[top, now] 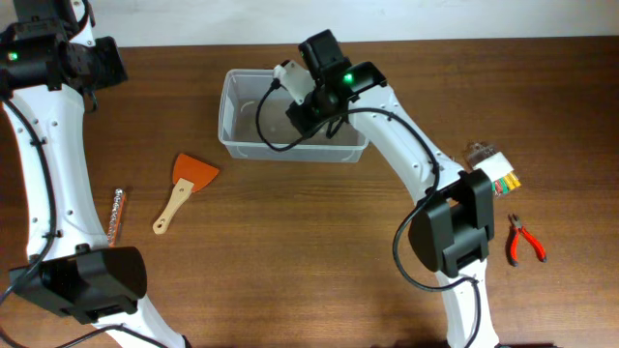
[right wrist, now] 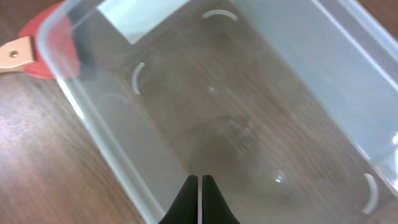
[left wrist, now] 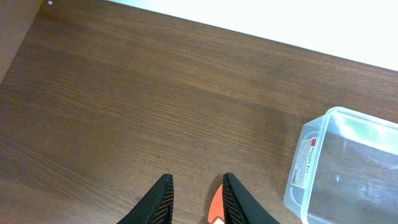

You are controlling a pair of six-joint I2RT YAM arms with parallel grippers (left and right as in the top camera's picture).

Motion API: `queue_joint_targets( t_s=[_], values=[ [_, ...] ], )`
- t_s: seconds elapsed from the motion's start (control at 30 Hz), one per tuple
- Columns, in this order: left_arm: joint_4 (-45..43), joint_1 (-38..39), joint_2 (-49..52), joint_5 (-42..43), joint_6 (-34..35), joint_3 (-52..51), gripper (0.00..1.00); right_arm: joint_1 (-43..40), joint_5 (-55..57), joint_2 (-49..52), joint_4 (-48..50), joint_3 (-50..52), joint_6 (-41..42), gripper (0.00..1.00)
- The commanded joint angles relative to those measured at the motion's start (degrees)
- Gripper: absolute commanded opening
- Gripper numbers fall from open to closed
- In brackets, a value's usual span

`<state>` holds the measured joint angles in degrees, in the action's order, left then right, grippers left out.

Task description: Pack container

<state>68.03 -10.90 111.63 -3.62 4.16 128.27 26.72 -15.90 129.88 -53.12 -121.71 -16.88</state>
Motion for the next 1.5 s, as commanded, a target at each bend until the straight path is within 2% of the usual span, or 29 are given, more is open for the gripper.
queue_joint_targets(
  t_s=[0.0, 0.47, 0.67, 1.13, 1.47],
  values=[
    [0.15, 0.02, -0.66, 1.29, 0.57, 1.01, 0.28, -0.87, 0.68, 1.9, -0.63, -0.33, 0.26, 0.04],
    [0.13, 0.02, -0.66, 1.22, 0.55, 1.01, 0.28, -0.85, -0.13, 4.07, -3.41, -0.33, 0.42, 0.04],
    [0.09, 0.02, -0.66, 1.22, 0.55, 1.01, 0.28, -0.87, -3.72, 4.33, -8.68, -0.33, 0.35, 0.04],
    [-0.07, 0.02, -0.66, 0.79, 0.35, 1.01, 0.28, -0.98, -5.14, 4.33, -20.87, -0.33, -7.37, 0.04],
    [-1.11, 0.02, -0.66, 0.79, 0.09, 1.01, 0.28, -0.98, -4.83, 4.31, -30.1, -0.33, -7.3, 0.04]
  ],
)
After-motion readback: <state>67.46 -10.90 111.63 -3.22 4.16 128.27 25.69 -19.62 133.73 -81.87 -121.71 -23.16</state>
